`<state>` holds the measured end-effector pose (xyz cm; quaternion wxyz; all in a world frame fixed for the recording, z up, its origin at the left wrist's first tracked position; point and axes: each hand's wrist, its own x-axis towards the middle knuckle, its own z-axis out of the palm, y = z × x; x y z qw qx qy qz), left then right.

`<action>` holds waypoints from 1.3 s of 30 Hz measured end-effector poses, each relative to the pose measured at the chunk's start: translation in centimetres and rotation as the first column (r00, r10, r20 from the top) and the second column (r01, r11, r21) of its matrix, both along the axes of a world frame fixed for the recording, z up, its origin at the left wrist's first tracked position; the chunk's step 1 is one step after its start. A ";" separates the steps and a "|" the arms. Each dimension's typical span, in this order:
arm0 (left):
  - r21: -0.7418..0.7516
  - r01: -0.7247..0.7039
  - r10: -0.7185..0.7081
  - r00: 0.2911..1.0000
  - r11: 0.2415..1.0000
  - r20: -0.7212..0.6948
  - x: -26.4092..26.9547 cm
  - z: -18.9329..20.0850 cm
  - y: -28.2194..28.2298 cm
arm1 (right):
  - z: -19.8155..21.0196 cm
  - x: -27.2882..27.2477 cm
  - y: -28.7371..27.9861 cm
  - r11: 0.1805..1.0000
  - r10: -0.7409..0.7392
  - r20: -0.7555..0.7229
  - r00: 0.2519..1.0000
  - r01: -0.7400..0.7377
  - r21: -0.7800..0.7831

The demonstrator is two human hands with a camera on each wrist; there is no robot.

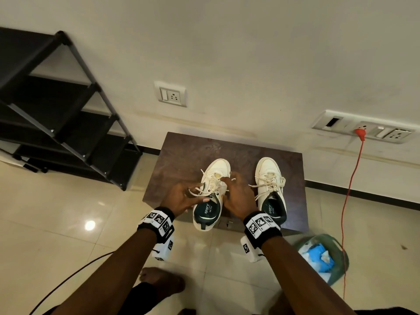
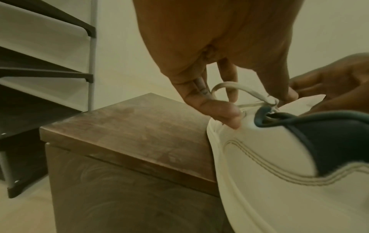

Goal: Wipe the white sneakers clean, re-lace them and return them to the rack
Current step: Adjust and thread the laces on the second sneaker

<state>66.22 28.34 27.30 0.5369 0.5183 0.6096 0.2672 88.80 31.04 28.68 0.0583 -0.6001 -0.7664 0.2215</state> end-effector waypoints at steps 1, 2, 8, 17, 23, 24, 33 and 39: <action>-0.011 -0.008 0.008 1.000 1.000 -0.012 -0.2 -0.2 0.1 | -0.2 -0.2 0.1 1.000 0.006 0.011 1.000 -0.006 -0.009; -0.016 -0.013 0.012 0.999 1.000 -0.029 -0.3 -0.3 0.1 | -0.2 -0.3 0.1 1.000 -0.005 0.007 1.000 0.005 -0.026; -0.017 -0.052 0.051 0.995 0.998 -0.089 -0.4 -0.3 0.3 | -0.1 -0.6 0.7 0.999 -0.023 -0.014 1.000 0.023 -0.035; 0.023 0.084 -0.081 0.991 0.996 -0.111 -0.9 -0.4 0.2 | 0.2 -1.9 -0.3 0.998 -0.025 0.056 0.998 0.021 0.064; 0.093 0.092 -0.072 0.977 0.991 -0.202 -1.0 -0.6 0.3 | -0.1 -2.0 -0.3 0.996 -0.085 -0.040 0.996 0.086 0.022; 0.101 0.091 -0.068 0.975 0.991 -0.211 -1.0 -0.5 0.3 | -0.1 -1.9 -0.2 0.996 -0.093 -0.082 0.992 0.094 0.010; 0.135 0.092 -0.064 0.978 0.987 -0.200 -1.1 -1.2 0.6 | -1.4 -0.8 0.8 0.995 -0.088 -0.292 0.952 0.073 -0.063; 0.147 0.078 -0.048 0.979 0.986 -0.196 -1.4 -1.9 0.6 | -0.6 -1.0 1.5 0.988 0.076 -0.098 0.992 -0.062 0.139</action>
